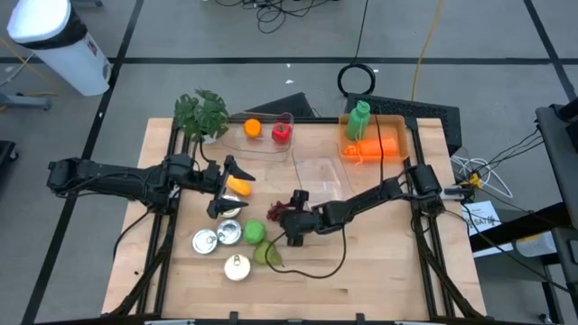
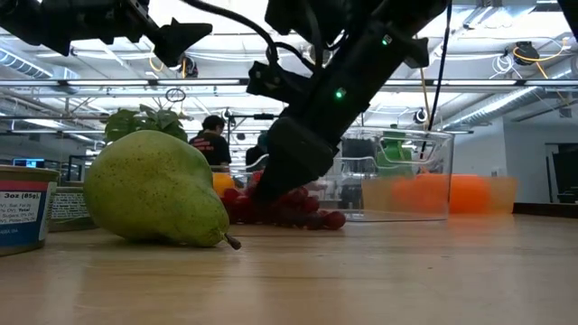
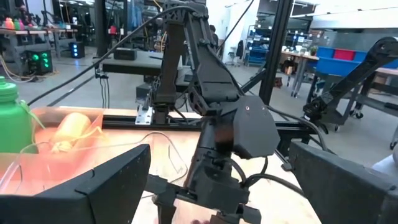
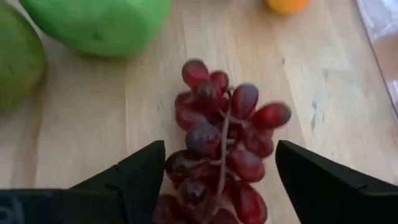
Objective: Pick & Place Food Item
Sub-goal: Put the purple grapes into the top transparent bin
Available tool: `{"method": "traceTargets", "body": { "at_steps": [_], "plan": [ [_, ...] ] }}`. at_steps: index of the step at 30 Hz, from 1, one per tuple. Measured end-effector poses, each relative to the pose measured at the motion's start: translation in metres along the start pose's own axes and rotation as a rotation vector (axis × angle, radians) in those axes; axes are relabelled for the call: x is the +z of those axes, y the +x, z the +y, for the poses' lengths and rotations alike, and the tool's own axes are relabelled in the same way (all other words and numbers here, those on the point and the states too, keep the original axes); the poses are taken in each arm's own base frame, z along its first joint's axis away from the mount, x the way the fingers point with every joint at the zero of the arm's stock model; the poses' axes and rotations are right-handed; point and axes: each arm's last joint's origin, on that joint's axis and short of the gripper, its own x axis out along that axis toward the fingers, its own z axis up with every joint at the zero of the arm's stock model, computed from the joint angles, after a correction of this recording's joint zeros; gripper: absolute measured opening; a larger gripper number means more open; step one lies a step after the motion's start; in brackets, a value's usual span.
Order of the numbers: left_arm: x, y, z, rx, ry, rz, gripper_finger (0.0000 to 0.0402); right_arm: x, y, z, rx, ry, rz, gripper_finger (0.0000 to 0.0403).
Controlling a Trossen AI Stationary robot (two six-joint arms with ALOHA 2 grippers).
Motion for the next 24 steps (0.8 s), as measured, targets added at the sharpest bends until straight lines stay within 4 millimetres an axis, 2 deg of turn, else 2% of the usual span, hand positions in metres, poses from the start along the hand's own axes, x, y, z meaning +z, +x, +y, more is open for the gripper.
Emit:
{"method": "traceTargets", "body": {
  "at_steps": [13,24],
  "plan": [
    [0.0,0.0,0.0,0.0,0.001,-0.001,0.0392,-0.001,0.001,0.0,0.047,0.0,0.017,0.0189],
    [0.0,0.0,0.0,0.001,0.022,-0.002,0.0392,0.0,0.005,-0.01,0.032,0.053,0.023,0.0107]
  ]
}}
